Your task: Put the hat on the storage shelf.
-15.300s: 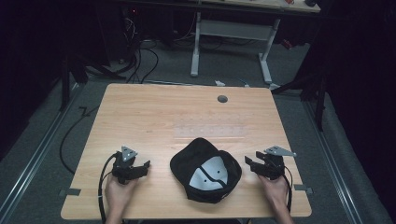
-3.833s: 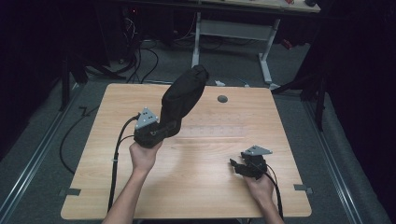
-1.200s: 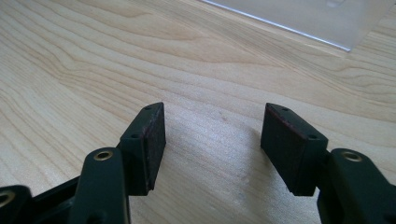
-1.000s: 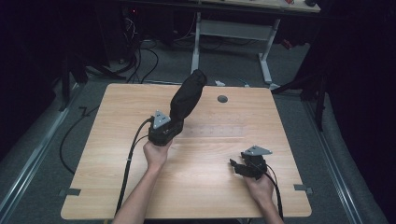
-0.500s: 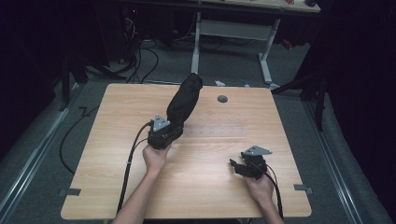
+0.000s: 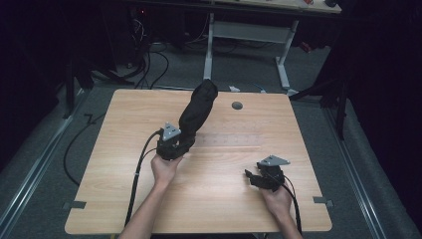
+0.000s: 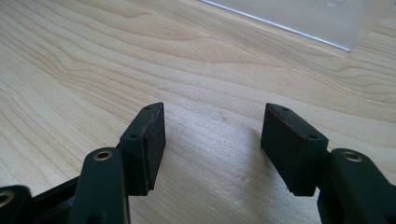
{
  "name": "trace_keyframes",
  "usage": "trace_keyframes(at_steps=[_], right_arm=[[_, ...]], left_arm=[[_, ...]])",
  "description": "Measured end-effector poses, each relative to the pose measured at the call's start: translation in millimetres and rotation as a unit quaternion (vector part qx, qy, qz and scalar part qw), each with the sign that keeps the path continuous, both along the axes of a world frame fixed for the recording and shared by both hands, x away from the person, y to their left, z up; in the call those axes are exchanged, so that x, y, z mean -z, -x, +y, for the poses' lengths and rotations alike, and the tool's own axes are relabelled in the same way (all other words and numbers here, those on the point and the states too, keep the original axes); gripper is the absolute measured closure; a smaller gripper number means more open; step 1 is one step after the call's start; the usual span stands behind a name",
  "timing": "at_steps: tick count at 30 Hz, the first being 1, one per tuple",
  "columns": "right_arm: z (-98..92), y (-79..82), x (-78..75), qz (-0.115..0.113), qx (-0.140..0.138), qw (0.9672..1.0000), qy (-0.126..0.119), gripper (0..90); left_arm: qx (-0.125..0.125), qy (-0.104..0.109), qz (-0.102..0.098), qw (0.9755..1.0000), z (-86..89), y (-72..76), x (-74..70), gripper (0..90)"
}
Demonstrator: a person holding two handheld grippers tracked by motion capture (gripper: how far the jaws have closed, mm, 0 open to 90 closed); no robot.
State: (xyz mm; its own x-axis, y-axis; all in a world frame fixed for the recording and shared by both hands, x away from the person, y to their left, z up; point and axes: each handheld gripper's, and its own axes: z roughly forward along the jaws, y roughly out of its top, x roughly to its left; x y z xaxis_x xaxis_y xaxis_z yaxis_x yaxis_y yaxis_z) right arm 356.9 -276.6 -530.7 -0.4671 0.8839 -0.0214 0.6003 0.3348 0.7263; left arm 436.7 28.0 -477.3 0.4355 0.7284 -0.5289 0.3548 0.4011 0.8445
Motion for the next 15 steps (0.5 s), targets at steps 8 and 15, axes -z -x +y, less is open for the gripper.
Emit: trace_keyframes(at_steps=[8, 15], right_arm=[[0.0, 0.0, 0.0, 0.000, 0.000, 1.0000, 0.000, 40.3], [0.0, 0.0, 0.0, 0.000, 0.000, 1.0000, 0.000, 40.3]], left_arm=[[0.000, 0.001, 0.004, 1.0000, 6.0, 4.9, -5.2, 43.5], [0.004, -0.002, 0.008, 1.0000, 12.6, 13.6, -9.3, 38.9]])
